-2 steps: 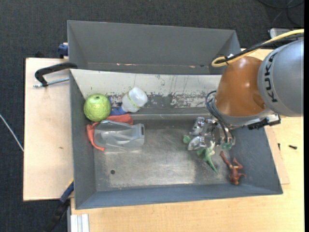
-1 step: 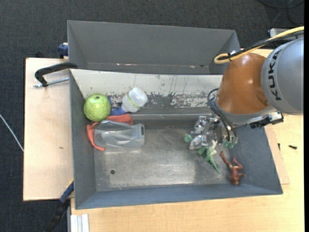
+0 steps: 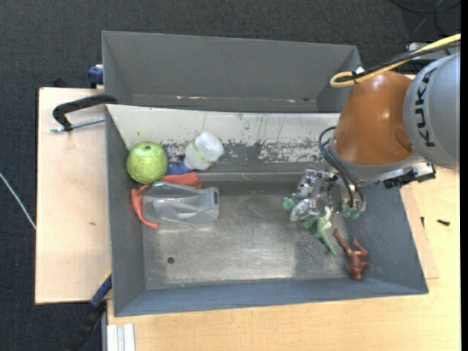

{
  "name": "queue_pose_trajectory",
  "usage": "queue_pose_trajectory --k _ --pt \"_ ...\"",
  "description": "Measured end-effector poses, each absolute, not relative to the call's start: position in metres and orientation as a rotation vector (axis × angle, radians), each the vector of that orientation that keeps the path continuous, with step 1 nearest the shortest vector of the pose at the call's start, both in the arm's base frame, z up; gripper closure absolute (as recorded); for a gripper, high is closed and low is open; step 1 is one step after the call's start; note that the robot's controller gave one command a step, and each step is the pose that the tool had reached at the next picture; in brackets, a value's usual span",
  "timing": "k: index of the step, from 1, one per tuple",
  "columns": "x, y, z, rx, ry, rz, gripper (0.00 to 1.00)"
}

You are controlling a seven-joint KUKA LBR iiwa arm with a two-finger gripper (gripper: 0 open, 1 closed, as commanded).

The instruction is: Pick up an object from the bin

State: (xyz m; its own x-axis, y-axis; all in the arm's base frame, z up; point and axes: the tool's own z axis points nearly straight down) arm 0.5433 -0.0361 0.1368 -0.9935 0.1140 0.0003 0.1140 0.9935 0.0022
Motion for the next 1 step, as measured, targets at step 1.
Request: queue_pose_trajectory --k 1 --pt "0.5449 -0.0361 0.154 -0.179 -3.142 -0.003 1.0"
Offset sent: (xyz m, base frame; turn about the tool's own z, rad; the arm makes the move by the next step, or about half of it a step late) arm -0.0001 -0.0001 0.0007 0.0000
